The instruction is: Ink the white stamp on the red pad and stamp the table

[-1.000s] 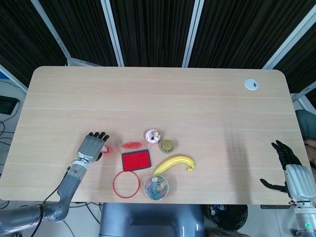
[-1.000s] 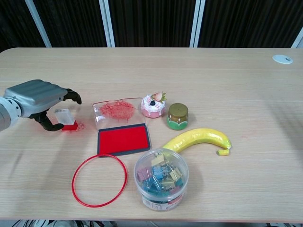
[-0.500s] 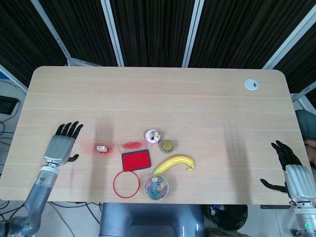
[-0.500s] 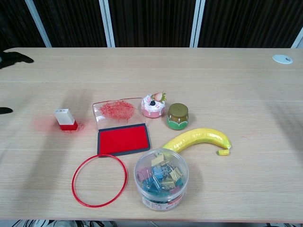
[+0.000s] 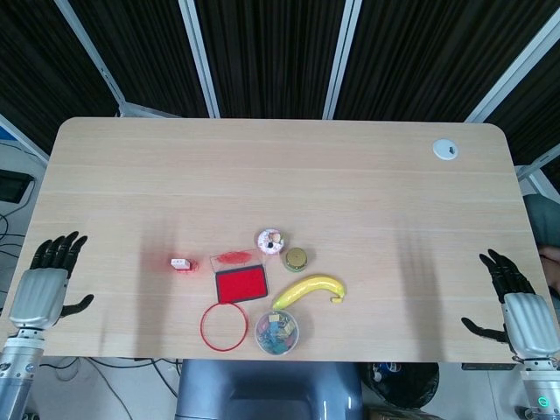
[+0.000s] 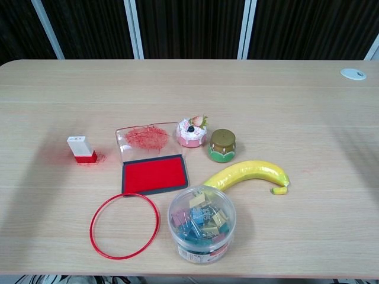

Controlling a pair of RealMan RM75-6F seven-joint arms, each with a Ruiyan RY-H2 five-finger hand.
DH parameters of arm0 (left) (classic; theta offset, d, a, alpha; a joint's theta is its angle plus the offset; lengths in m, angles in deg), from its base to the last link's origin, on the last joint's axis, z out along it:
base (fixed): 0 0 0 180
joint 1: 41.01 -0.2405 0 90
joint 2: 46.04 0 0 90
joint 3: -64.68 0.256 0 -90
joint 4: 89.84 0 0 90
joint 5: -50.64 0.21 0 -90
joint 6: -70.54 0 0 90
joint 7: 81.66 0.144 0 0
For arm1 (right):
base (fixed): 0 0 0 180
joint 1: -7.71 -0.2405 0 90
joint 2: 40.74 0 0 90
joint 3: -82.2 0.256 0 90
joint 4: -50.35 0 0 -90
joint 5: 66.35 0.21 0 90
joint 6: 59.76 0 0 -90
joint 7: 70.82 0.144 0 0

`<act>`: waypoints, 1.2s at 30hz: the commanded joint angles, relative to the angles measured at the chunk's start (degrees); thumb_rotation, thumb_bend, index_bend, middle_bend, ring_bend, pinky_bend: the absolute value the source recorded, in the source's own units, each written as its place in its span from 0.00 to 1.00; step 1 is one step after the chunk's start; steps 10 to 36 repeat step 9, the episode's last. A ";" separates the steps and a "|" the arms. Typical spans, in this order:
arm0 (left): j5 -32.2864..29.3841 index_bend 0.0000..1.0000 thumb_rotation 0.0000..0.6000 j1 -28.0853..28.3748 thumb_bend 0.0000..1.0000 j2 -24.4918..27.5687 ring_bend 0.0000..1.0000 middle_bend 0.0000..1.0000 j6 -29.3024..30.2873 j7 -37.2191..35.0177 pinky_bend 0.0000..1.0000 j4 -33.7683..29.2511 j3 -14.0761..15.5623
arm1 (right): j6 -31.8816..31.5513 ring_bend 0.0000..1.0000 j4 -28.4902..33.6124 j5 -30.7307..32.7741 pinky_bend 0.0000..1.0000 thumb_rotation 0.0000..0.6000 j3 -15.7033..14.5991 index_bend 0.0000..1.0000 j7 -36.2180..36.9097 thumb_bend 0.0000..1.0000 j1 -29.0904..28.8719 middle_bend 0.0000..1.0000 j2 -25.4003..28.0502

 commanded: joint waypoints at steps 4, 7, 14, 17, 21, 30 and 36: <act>3.42 0.00 1.00 -2.09 0.13 -0.57 0.00 0.00 2.35 -1.81 0.03 2.36 -0.02 | -0.19 0.00 -0.14 -0.18 0.17 1.00 -0.03 0.00 -0.19 0.13 0.04 0.00 -0.10; 3.95 0.00 1.00 -2.28 0.13 -0.68 0.00 0.00 2.17 -1.88 0.03 2.40 -0.57 | -0.12 0.00 -0.22 -0.13 0.17 1.00 -0.01 0.00 -0.14 0.13 0.00 0.00 -0.12; 3.71 0.00 1.00 -2.45 0.13 -0.66 0.00 0.00 1.85 -2.07 0.03 2.28 -0.92 | -0.16 0.00 -0.22 -0.08 0.18 1.00 0.04 0.00 -0.06 0.13 0.00 0.00 -0.07; 3.71 0.00 1.00 -2.45 0.13 -0.66 0.00 0.00 1.85 -2.07 0.03 2.28 -0.92 | -0.16 0.00 -0.22 -0.08 0.18 1.00 0.04 0.00 -0.06 0.13 0.00 0.00 -0.07; 3.71 0.00 1.00 -2.45 0.13 -0.66 0.00 0.00 1.85 -2.07 0.03 2.28 -0.92 | -0.16 0.00 -0.22 -0.08 0.18 1.00 0.04 0.00 -0.06 0.13 0.00 0.00 -0.07; 3.71 0.00 1.00 -2.45 0.13 -0.66 0.00 0.00 1.85 -2.07 0.03 2.28 -0.92 | -0.16 0.00 -0.22 -0.08 0.18 1.00 0.04 0.00 -0.06 0.13 0.00 0.00 -0.07; 3.71 0.00 1.00 -2.45 0.13 -0.66 0.00 0.00 1.85 -2.07 0.03 2.28 -0.92 | -0.16 0.00 -0.22 -0.08 0.18 1.00 0.04 0.00 -0.06 0.13 0.00 0.00 -0.07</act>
